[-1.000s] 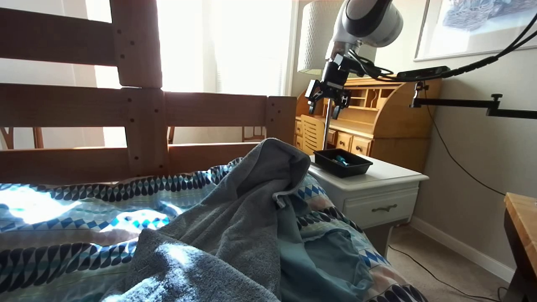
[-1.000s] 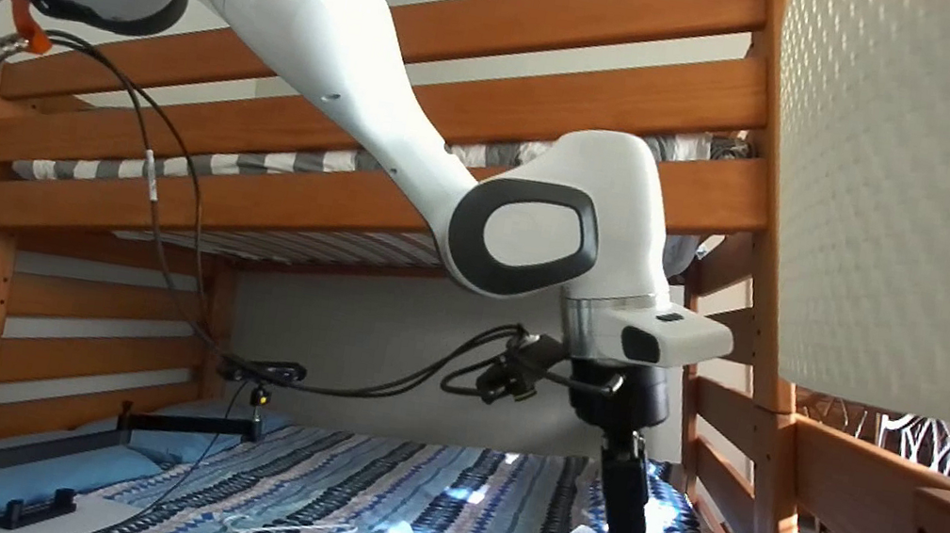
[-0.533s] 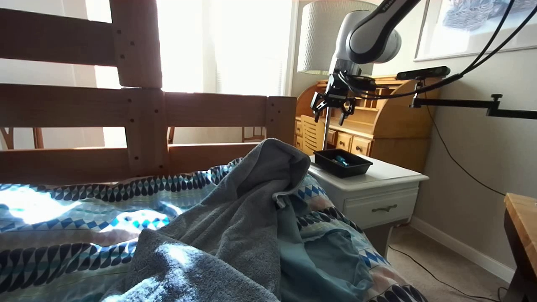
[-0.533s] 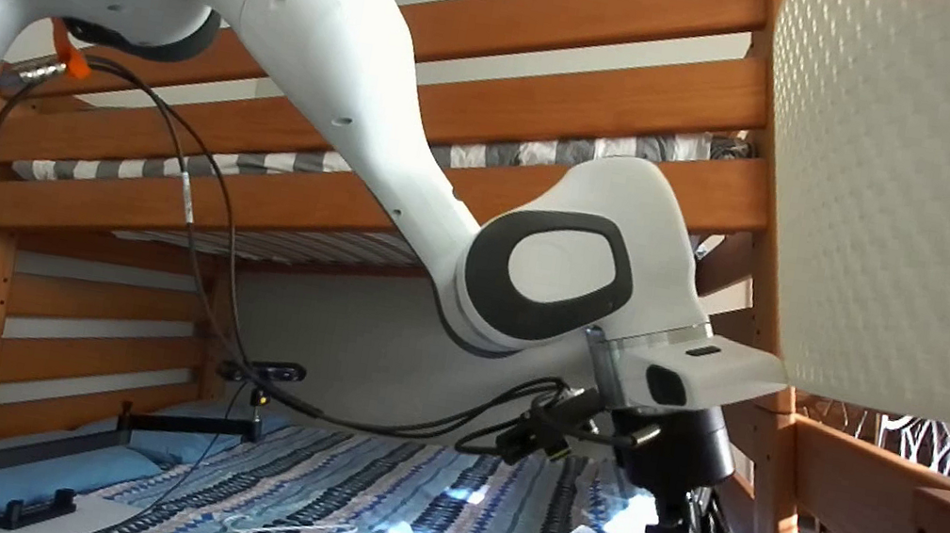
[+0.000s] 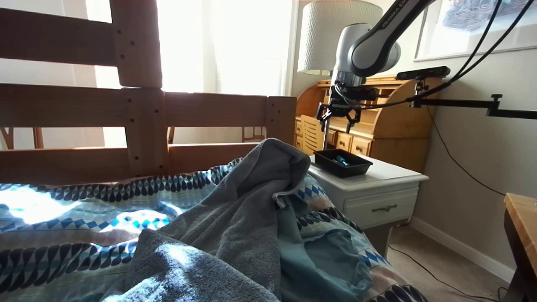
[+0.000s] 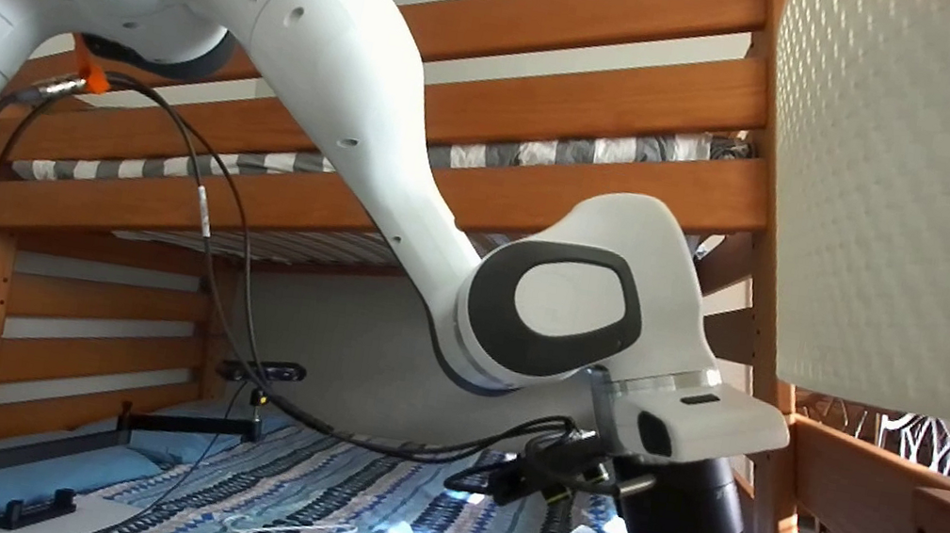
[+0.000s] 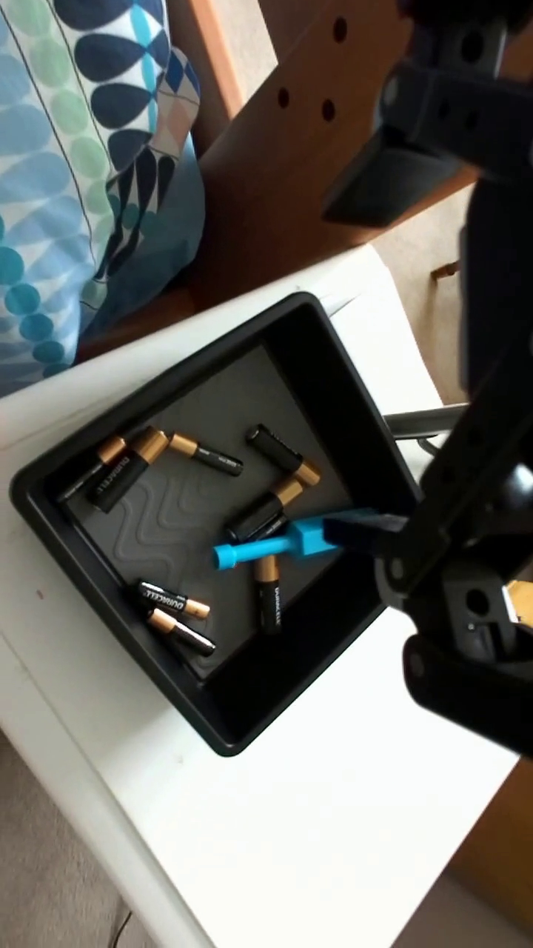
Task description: Take the blue object out of the black box.
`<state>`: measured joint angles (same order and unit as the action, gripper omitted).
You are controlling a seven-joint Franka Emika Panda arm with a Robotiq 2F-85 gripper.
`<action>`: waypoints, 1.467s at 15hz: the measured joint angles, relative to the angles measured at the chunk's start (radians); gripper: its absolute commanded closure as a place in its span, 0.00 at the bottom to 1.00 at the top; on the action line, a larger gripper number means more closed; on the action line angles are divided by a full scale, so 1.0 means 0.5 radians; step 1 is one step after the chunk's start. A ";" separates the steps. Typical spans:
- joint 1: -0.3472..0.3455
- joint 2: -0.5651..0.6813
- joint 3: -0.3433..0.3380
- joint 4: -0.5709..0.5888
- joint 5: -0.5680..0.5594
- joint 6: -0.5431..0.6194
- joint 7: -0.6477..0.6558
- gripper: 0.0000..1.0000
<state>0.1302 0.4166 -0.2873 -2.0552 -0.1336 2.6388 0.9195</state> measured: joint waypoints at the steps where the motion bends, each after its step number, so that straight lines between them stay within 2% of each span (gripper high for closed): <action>1: -0.006 0.008 0.000 0.000 0.000 -0.010 0.000 0.00; 15: -0.095 0.155 -0.052 0.036 0.000 0.048 0.001 0.00; 22: -0.098 0.171 -0.051 0.044 0.001 0.050 -0.003 0.00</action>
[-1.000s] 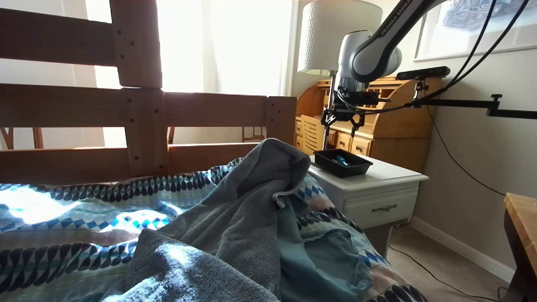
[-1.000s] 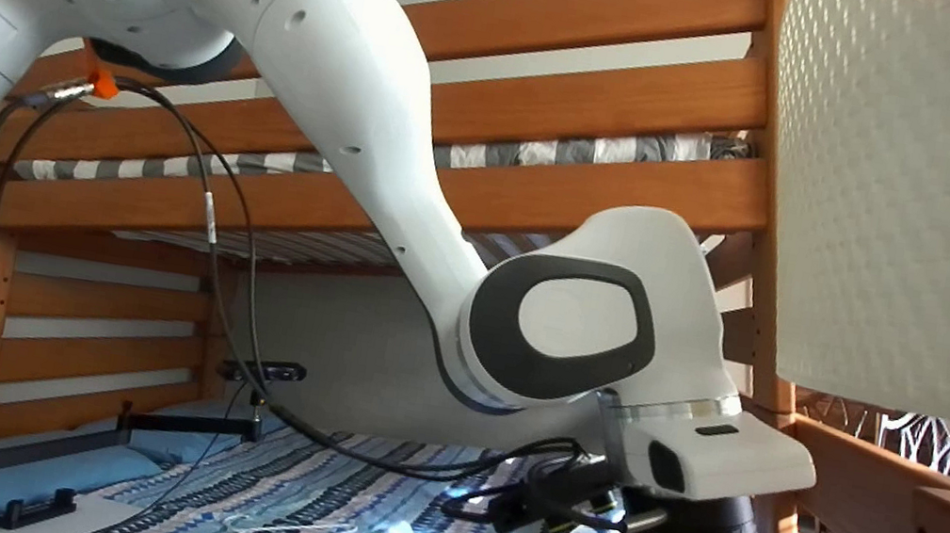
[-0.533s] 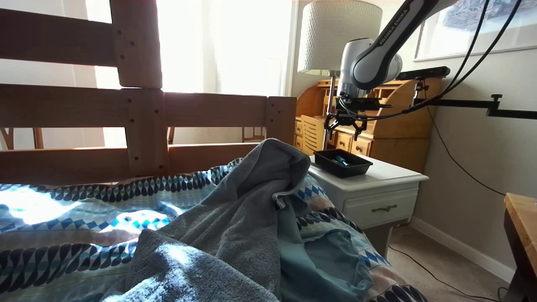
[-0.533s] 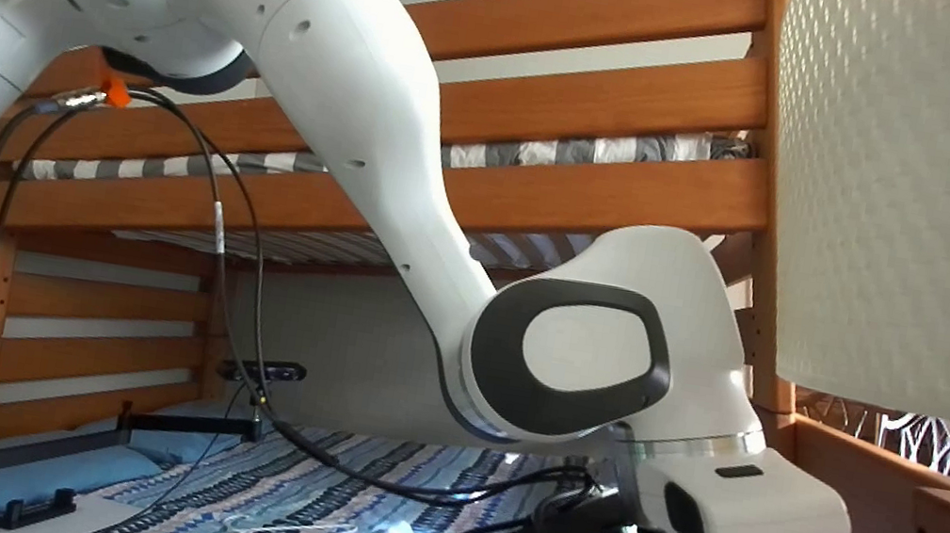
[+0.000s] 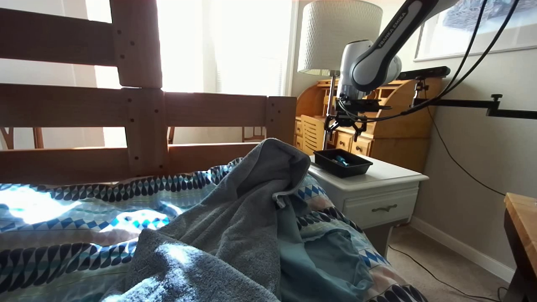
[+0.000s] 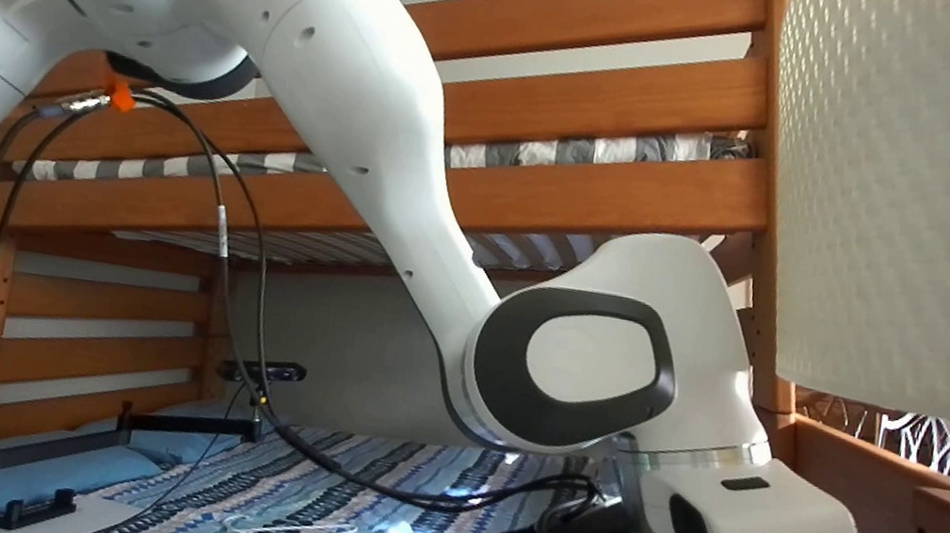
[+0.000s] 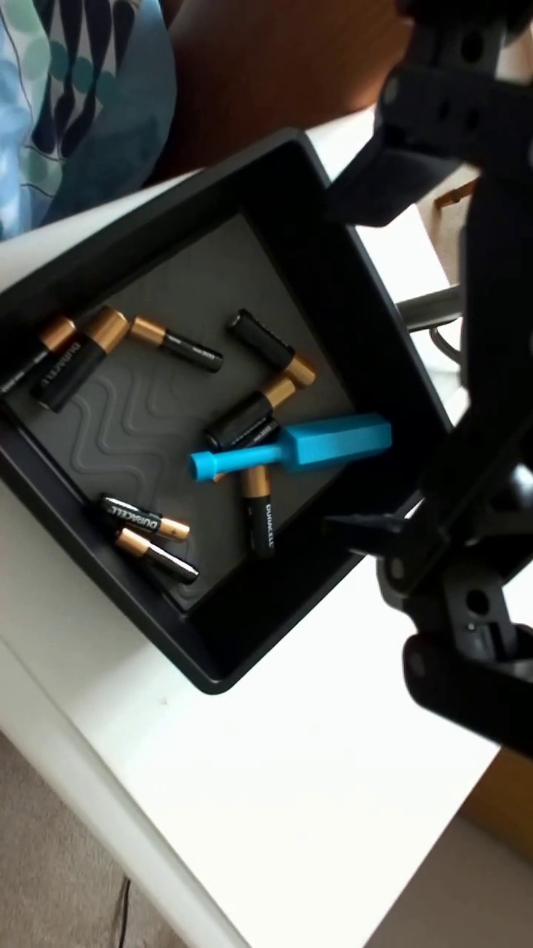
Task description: Take the blue object out of the black box.
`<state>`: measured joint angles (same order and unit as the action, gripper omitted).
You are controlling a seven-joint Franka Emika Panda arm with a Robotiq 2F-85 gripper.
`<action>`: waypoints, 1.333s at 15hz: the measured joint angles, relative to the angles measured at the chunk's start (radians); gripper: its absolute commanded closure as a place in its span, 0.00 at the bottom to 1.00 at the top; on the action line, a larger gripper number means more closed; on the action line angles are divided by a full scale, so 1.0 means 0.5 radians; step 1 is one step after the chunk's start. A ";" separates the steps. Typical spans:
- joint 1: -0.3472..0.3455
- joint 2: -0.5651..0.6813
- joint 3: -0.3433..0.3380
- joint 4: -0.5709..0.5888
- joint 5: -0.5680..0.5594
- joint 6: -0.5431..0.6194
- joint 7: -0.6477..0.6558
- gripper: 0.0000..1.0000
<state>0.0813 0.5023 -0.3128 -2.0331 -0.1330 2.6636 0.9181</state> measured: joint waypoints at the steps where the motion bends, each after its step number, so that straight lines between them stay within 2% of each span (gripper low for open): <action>1: 0.000 0.011 0.000 -0.002 0.000 0.005 -0.002 0.00; 16: -0.003 0.310 -0.090 0.007 0.008 0.181 -0.003 0.00; 19: -0.003 0.349 -0.082 0.010 0.013 0.180 -0.019 0.19; 20: -0.003 0.356 -0.078 0.010 0.014 0.180 -0.022 0.32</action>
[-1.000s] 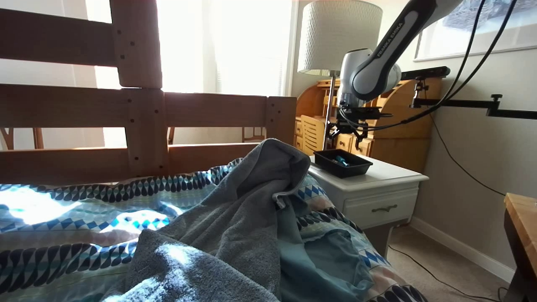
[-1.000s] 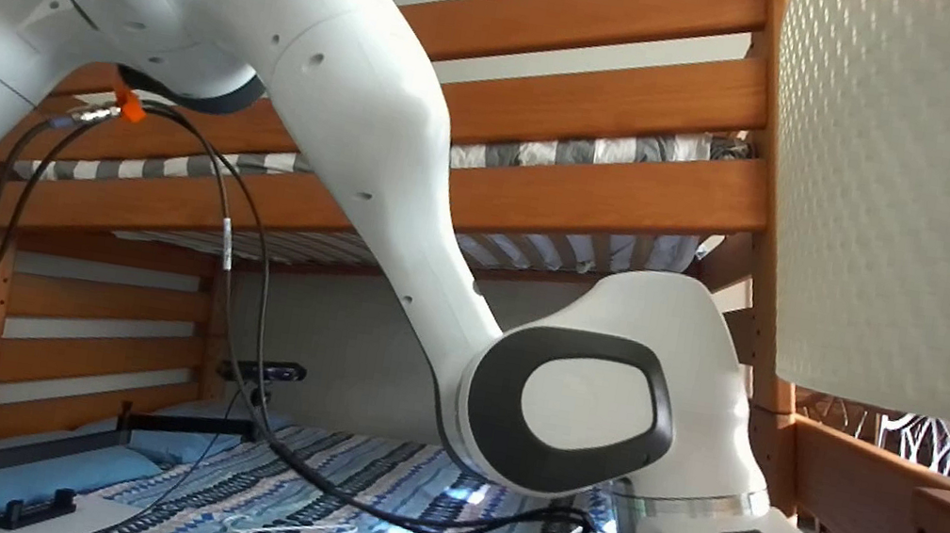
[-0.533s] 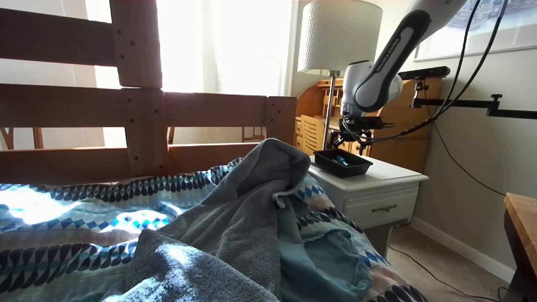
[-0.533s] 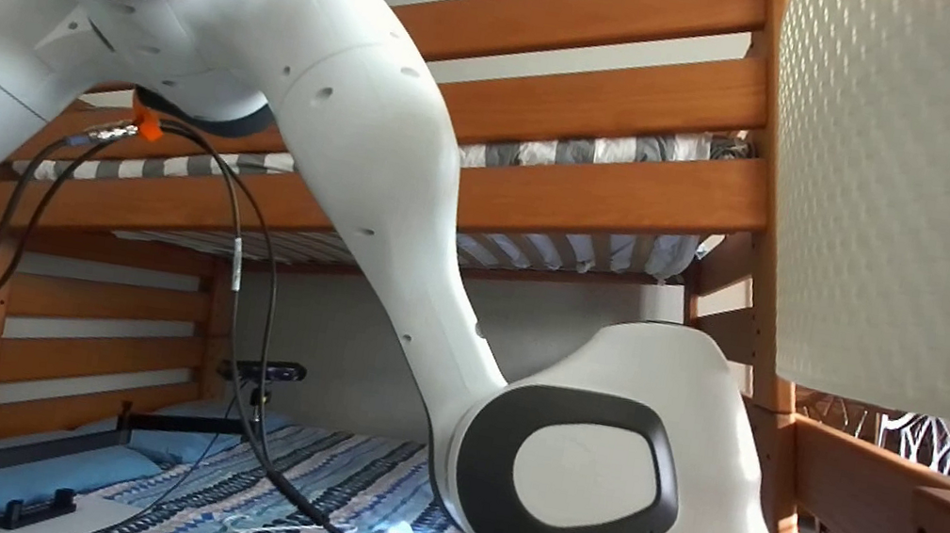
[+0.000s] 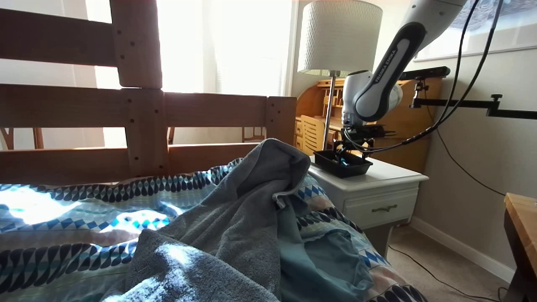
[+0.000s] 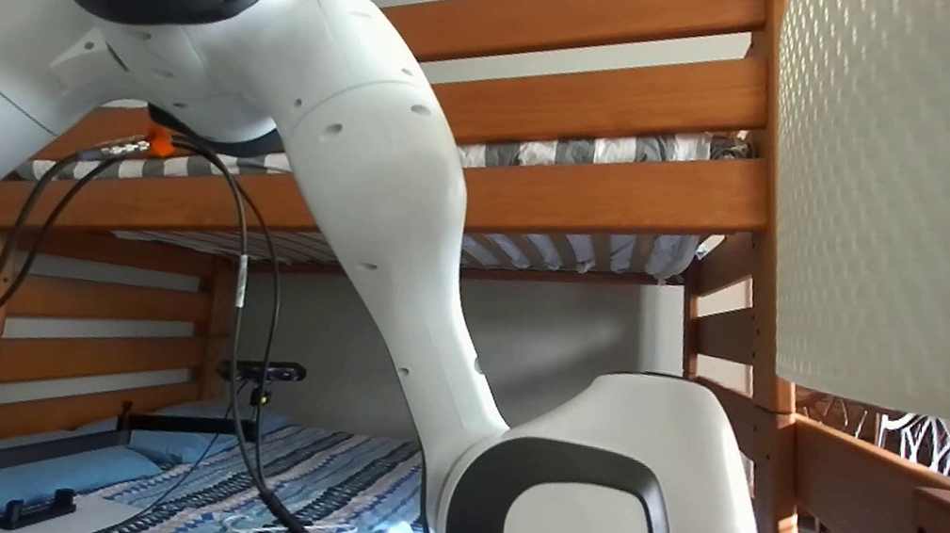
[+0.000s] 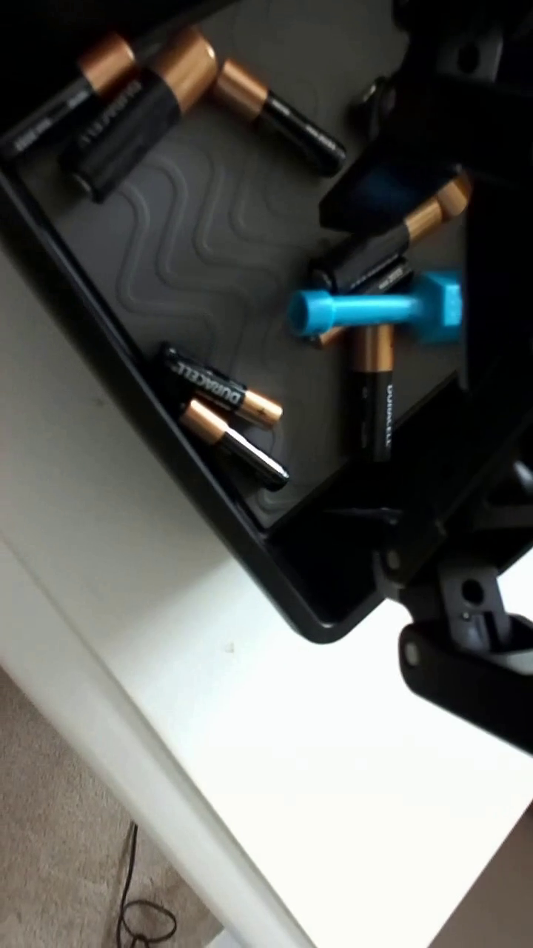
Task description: Take the blue object out of the black box.
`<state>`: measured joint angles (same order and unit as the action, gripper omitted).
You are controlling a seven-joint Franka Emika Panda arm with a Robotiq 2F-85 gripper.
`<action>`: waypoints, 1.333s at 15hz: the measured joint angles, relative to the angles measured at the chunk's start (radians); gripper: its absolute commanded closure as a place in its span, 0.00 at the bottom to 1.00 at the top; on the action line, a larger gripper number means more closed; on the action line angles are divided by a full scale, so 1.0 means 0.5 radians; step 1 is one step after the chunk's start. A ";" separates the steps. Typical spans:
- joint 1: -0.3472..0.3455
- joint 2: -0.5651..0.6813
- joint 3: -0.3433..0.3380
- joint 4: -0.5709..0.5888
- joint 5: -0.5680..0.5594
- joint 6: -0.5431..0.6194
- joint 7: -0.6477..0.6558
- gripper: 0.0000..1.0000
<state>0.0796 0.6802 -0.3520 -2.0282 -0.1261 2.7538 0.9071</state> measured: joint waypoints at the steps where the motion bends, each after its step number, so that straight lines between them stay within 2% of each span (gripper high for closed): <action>1: 0.000 0.005 0.002 0.001 0.000 0.000 -0.004 0.35; 2: 0.000 0.008 0.004 0.003 0.000 0.000 -0.008 0.39; 5: 0.000 0.009 0.006 0.025 0.000 0.000 -0.023 0.58; 7: 0.000 0.009 0.007 0.038 0.000 0.000 -0.030 0.62; 8: 0.000 0.009 0.008 0.042 0.000 0.000 -0.032 0.56; 13: 0.000 0.014 0.008 0.044 0.000 -0.002 -0.050 0.49; 17: 0.000 0.015 0.008 0.045 0.000 -0.009 -0.077 0.79; 18: 0.000 0.016 0.008 0.049 0.000 -0.009 -0.083 0.84; 19: 0.000 0.020 0.009 0.054 0.001 -0.009 -0.088 0.95; 20: 0.000 0.025 0.009 0.061 0.002 -0.009 -0.093 0.98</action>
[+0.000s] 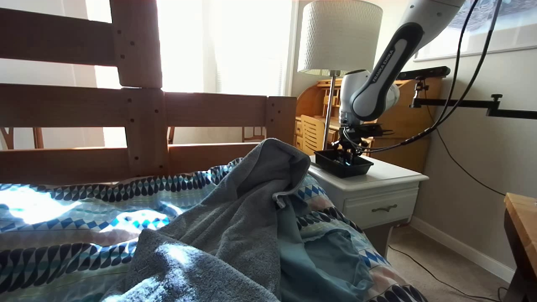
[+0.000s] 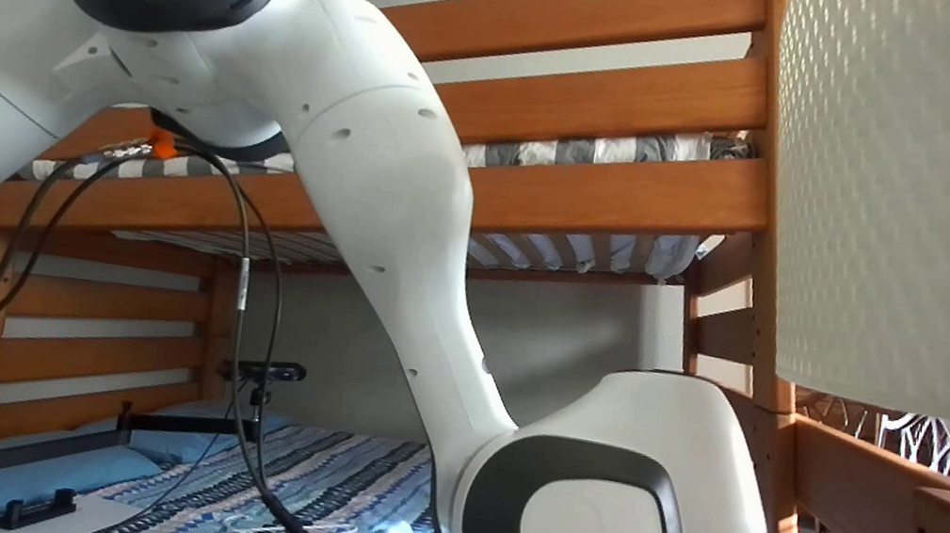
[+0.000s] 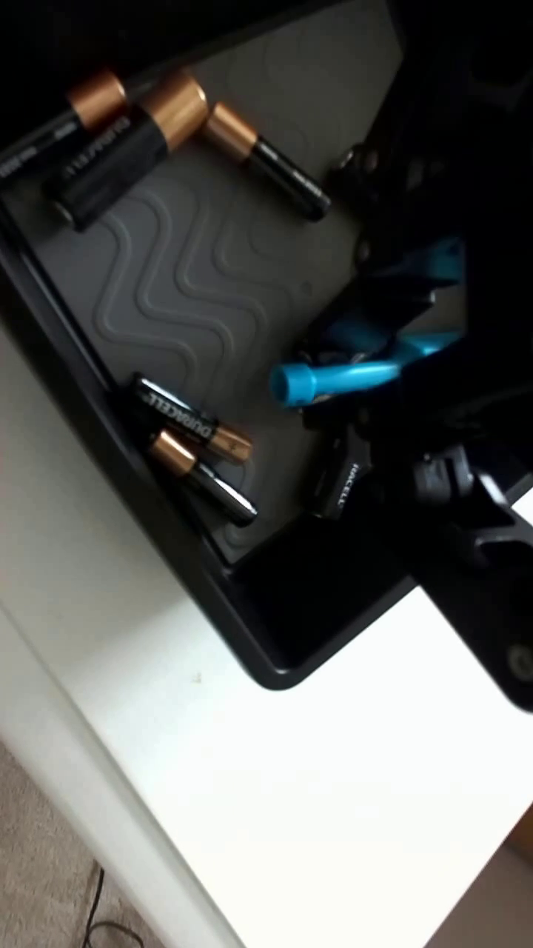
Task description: Take the blue object out of the black box.
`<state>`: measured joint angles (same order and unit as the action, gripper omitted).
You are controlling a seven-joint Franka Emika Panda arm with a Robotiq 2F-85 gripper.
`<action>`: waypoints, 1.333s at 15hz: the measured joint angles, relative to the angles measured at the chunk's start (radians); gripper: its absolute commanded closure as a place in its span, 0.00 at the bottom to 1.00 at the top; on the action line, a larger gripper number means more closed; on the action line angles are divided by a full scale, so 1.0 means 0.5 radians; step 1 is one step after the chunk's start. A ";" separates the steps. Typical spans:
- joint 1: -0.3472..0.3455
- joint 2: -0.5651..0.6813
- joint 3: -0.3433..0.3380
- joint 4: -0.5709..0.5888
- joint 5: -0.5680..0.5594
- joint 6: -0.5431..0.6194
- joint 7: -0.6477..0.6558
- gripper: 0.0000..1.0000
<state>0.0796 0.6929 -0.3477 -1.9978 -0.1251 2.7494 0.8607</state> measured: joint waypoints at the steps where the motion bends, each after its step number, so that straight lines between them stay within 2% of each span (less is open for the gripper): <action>1: 0.000 0.005 0.000 0.004 0.000 0.000 -0.004 1.00; 3: -0.001 0.008 0.000 0.007 0.000 -0.006 -0.011 0.97; 10: -0.001 0.010 -0.004 0.016 0.001 -0.016 -0.018 0.97; 14: 0.071 -0.011 -0.065 0.015 0.000 -0.069 -0.003 0.97; 18: 0.193 -0.085 -0.172 0.010 -0.028 -0.265 0.008 0.97; 20: 0.211 -0.154 -0.186 0.008 -0.060 -0.406 -0.004 0.97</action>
<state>0.1849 0.6160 -0.4406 -1.9938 -0.1551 2.5466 0.8590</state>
